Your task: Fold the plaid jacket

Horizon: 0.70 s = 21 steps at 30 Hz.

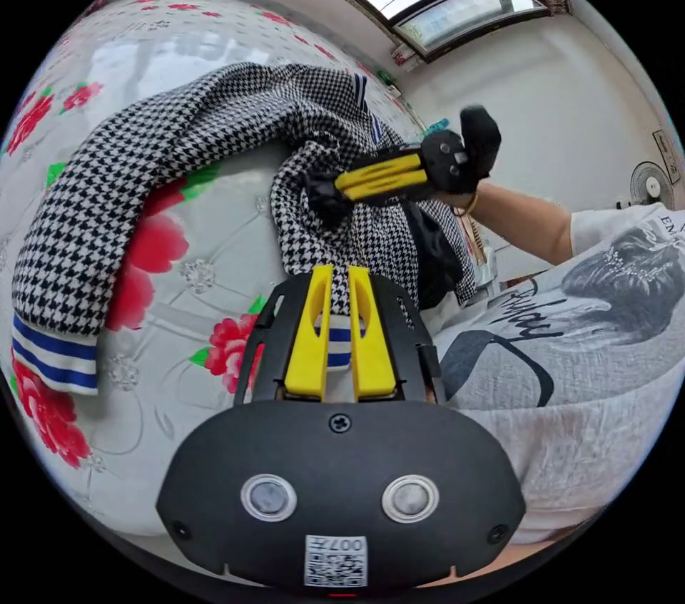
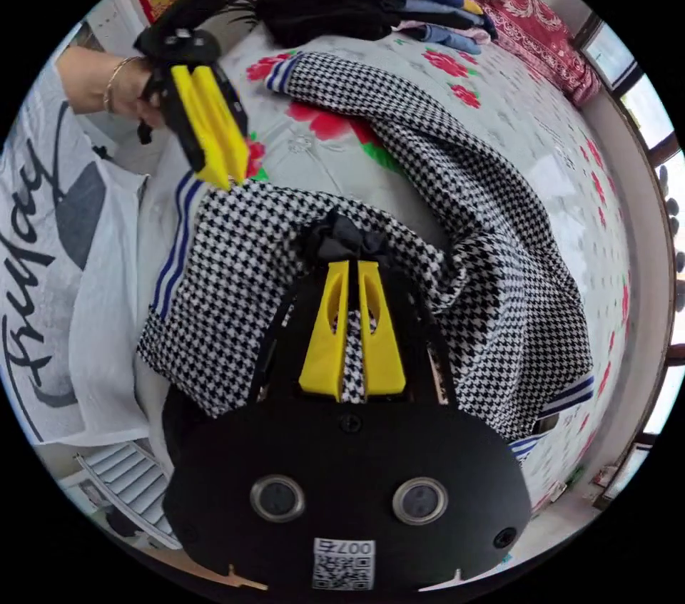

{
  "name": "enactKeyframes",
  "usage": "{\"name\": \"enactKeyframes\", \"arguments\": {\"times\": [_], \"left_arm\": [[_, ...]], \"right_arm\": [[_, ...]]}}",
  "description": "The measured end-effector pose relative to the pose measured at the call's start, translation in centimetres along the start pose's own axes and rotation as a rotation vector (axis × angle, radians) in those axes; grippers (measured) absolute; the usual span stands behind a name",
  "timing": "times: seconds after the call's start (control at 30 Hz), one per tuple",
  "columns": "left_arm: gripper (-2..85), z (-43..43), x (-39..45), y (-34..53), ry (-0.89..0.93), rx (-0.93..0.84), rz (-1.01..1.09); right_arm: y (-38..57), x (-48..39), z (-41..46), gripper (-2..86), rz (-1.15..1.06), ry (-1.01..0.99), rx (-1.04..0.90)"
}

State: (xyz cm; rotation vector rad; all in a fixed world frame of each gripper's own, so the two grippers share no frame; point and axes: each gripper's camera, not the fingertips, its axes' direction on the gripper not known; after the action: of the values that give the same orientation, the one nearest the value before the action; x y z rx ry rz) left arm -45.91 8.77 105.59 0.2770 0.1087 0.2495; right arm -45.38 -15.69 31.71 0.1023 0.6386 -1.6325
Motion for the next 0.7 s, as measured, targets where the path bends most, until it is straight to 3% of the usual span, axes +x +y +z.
{"name": "enactKeyframes", "arguments": {"times": [0.07, 0.13, 0.27, 0.4, 0.53, 0.7], "left_arm": [[4.8, 1.5, 0.1, 0.1, -0.024, -0.036, 0.005], [4.9, 2.1, -0.2, 0.2, -0.018, -0.041, -0.005], [5.0, 1.3, -0.6, 0.0, 0.004, 0.006, 0.006], [5.0, -0.1, 0.3, -1.2, 0.009, 0.059, 0.089], [4.3, -0.3, 1.3, -3.2, -0.017, 0.037, 0.223], [0.1, 2.2, 0.9, -5.9, -0.015, -0.079, 0.339]], "right_arm": [[-0.8, 2.7, 0.6, 2.1, 0.016, -0.048, -0.054], [-1.3, 4.5, 0.5, 2.6, -0.012, -0.226, -0.082], [-0.7, 4.6, -0.3, 4.1, -0.218, -0.409, -0.134], [-1.5, 4.2, -1.0, 5.4, -0.311, -0.264, -0.117], [-2.3, 3.3, -0.9, 6.8, -0.352, -0.357, -0.104], [-0.6, -1.1, -1.6, 6.2, -0.452, -0.16, -0.128]]}}
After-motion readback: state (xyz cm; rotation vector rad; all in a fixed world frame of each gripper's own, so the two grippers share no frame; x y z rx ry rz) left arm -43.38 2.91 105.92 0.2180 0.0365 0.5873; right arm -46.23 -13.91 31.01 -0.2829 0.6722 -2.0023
